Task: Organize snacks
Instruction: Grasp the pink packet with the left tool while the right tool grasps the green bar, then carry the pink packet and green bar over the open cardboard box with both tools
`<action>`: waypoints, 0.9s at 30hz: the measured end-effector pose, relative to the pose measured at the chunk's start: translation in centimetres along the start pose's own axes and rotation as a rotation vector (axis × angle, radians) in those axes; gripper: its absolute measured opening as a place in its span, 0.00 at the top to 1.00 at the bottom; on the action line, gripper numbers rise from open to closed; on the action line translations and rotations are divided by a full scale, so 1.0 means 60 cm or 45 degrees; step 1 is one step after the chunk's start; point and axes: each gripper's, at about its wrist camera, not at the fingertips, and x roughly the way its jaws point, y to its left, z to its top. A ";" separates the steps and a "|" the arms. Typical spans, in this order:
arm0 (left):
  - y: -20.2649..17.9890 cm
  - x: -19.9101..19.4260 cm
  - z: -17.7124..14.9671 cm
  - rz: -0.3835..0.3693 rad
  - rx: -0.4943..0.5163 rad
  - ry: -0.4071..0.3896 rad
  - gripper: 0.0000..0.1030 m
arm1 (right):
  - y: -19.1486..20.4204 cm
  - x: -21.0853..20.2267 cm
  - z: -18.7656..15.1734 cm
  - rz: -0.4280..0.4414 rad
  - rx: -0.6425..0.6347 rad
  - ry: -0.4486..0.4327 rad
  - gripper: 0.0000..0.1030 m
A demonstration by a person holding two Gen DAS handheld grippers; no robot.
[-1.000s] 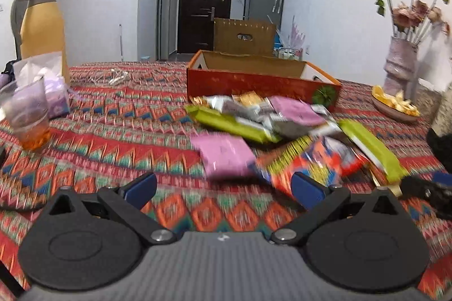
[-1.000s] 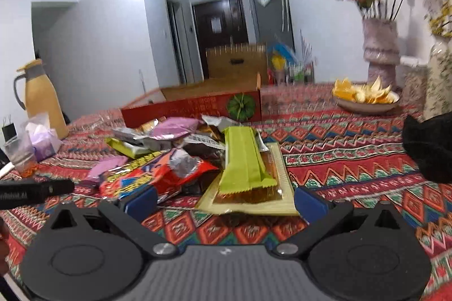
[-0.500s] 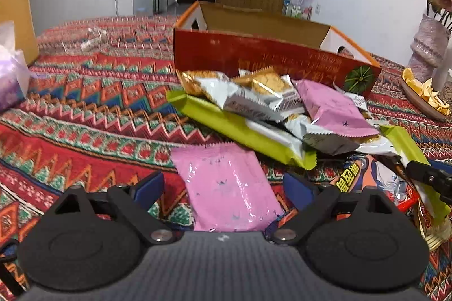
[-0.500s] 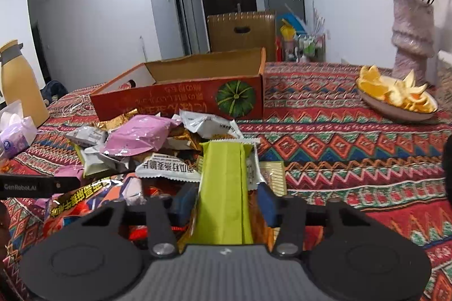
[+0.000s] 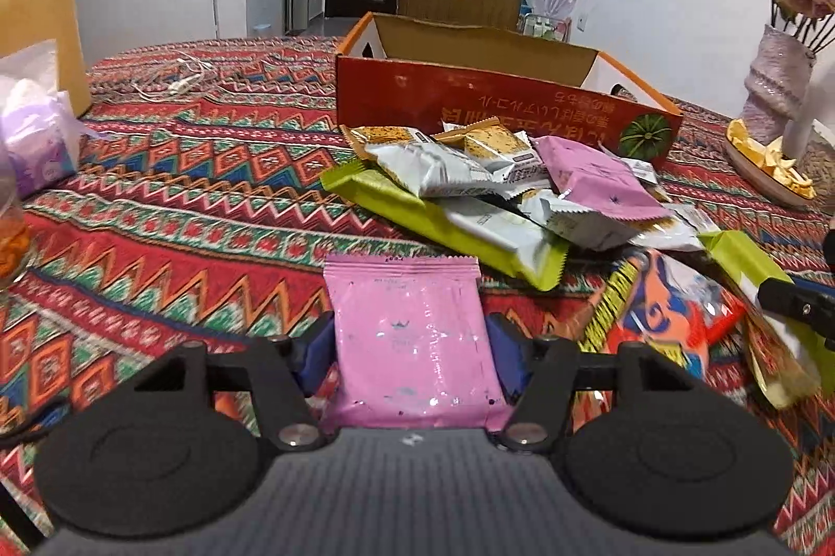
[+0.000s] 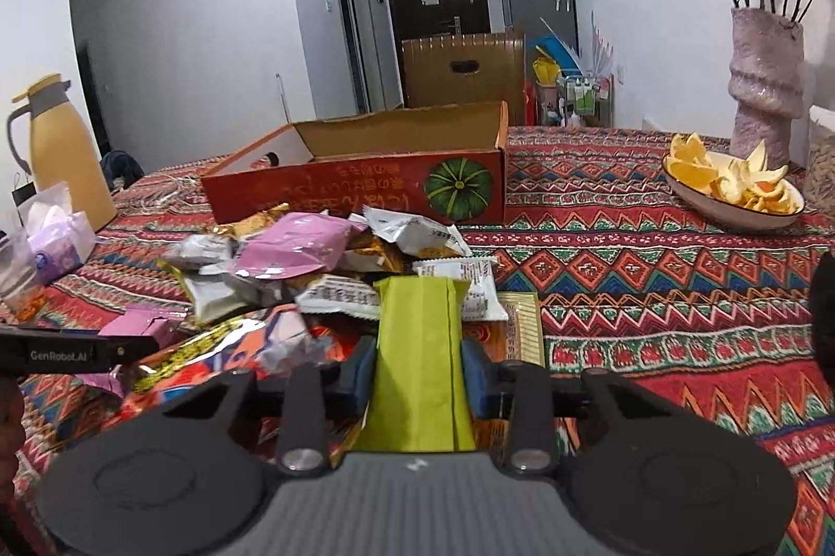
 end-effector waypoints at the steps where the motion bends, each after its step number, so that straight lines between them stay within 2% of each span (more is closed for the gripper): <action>1: 0.001 -0.012 -0.005 -0.001 0.001 -0.009 0.40 | 0.003 -0.010 -0.002 -0.001 -0.005 -0.009 0.67; 9: 0.008 -0.113 -0.040 -0.024 0.015 -0.104 0.40 | 0.039 -0.104 -0.020 0.012 -0.043 -0.087 0.67; 15: 0.008 -0.160 -0.052 -0.045 0.040 -0.151 0.40 | 0.059 -0.145 -0.032 0.026 -0.045 -0.129 0.67; 20: 0.010 -0.173 -0.043 -0.057 0.046 -0.185 0.40 | 0.066 -0.156 -0.028 0.026 -0.047 -0.153 0.67; 27: 0.011 -0.148 -0.002 -0.055 0.068 -0.192 0.40 | 0.066 -0.140 0.007 0.016 -0.068 -0.184 0.67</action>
